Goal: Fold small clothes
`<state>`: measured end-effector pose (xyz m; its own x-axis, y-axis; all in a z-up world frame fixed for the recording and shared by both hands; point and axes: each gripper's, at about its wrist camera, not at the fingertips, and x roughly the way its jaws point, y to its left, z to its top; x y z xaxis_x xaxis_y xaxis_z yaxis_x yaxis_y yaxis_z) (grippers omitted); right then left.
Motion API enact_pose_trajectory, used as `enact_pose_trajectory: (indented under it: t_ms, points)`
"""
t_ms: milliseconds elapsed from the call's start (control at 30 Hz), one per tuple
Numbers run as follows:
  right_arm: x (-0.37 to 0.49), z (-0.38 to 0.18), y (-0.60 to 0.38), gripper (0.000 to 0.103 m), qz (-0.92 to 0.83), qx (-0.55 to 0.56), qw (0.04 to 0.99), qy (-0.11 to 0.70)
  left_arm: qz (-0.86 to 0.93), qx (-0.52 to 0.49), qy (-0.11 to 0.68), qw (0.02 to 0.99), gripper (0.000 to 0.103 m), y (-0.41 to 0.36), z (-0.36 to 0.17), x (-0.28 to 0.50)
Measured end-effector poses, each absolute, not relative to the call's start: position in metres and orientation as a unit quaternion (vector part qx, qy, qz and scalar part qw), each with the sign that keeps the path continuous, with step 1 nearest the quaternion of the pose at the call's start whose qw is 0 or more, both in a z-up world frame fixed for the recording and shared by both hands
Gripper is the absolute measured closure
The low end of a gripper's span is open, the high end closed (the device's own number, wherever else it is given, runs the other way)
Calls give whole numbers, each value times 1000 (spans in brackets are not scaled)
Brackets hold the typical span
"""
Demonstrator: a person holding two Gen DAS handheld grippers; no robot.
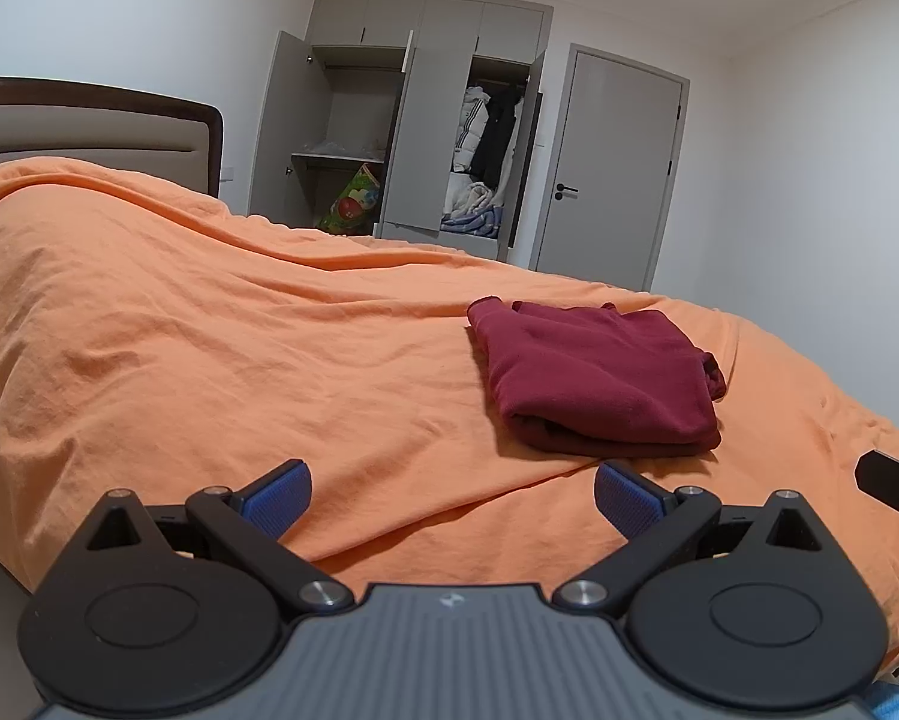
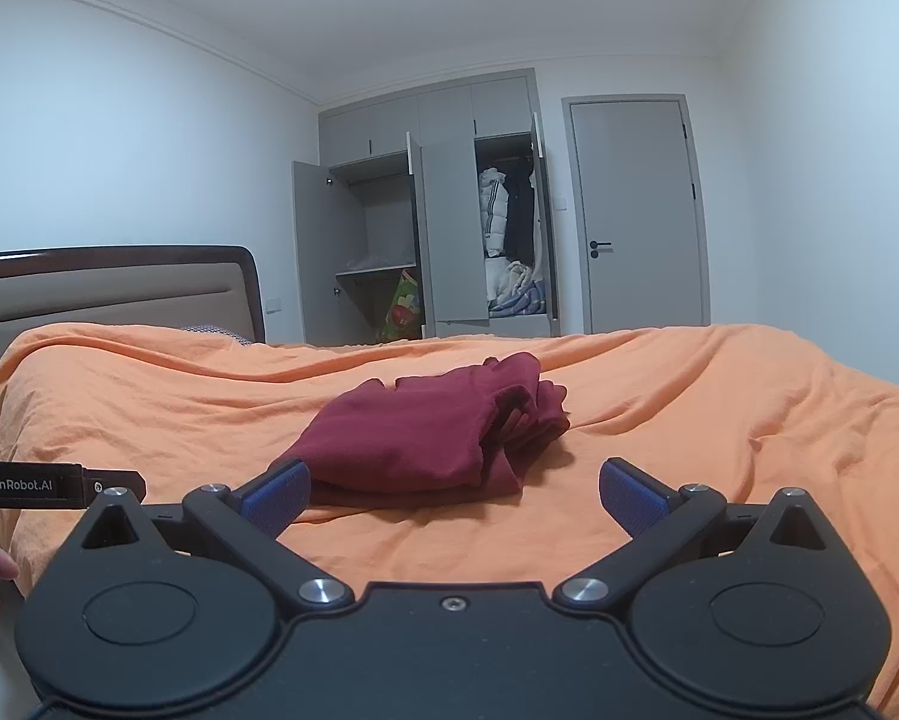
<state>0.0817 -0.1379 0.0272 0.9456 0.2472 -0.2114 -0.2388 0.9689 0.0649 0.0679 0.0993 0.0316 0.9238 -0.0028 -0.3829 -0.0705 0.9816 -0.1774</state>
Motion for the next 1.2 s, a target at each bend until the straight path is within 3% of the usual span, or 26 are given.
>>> enact_pose_trajectory:
  t_ms: [1200]
  points:
    - [82, 27, -138, 0, 123, 21, 986, 111, 21, -89, 197, 976, 0, 99, 32, 69]
